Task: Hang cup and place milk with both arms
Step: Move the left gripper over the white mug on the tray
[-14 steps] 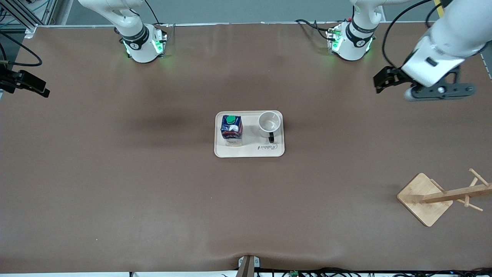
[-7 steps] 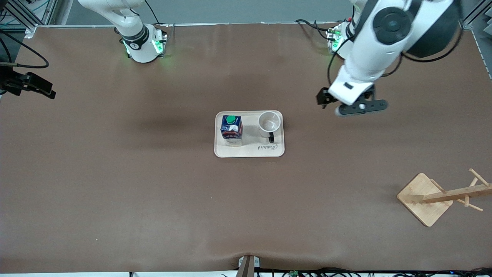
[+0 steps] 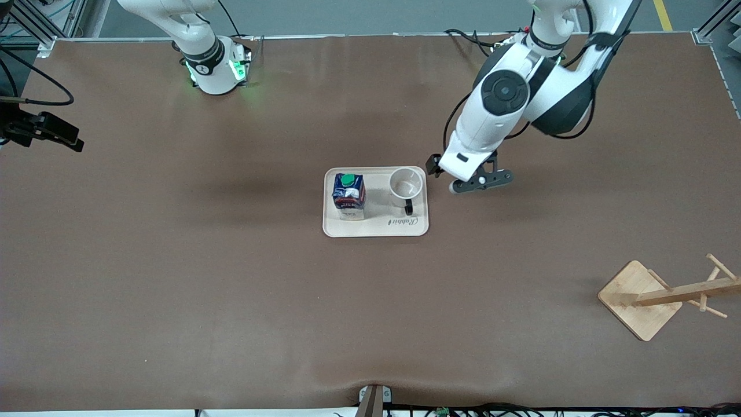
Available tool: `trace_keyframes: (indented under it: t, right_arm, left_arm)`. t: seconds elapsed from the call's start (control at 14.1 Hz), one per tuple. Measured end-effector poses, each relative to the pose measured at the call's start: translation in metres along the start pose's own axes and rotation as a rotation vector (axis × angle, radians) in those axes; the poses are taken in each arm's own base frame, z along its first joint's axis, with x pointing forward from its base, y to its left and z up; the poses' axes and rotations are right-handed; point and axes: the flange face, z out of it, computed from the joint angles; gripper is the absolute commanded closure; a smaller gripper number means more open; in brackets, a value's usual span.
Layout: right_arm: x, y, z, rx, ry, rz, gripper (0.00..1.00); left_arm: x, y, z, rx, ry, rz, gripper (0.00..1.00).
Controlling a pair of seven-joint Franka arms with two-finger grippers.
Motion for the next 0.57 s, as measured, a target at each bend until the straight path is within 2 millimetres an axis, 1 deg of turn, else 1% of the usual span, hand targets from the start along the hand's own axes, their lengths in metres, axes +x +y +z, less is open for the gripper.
trace_keyframes:
  t: [0.14, 0.28, 0.35, 0.57]
  right_arm:
    - [0.002, -0.001, 0.003, -0.001, -0.004, -0.001, 0.00]
    - [0.004, -0.001, 0.005, -0.001, -0.008, -0.001, 0.00]
    - [0.004, -0.001, 0.006, -0.001, -0.009, -0.001, 0.00]
    - [0.004, -0.001, 0.006, -0.001, -0.009, -0.001, 0.00]
  left_arm:
    - [-0.004, 0.014, 0.029, 0.015, 0.003, 0.003, 0.00]
    - [-0.015, 0.030, 0.055, 0.048, 0.012, 0.005, 0.00]
    - [-0.019, 0.034, 0.065, 0.061, 0.008, 0.008, 0.01]
    - [-0.022, 0.039, 0.090, 0.083, -0.013, 0.030, 0.11]
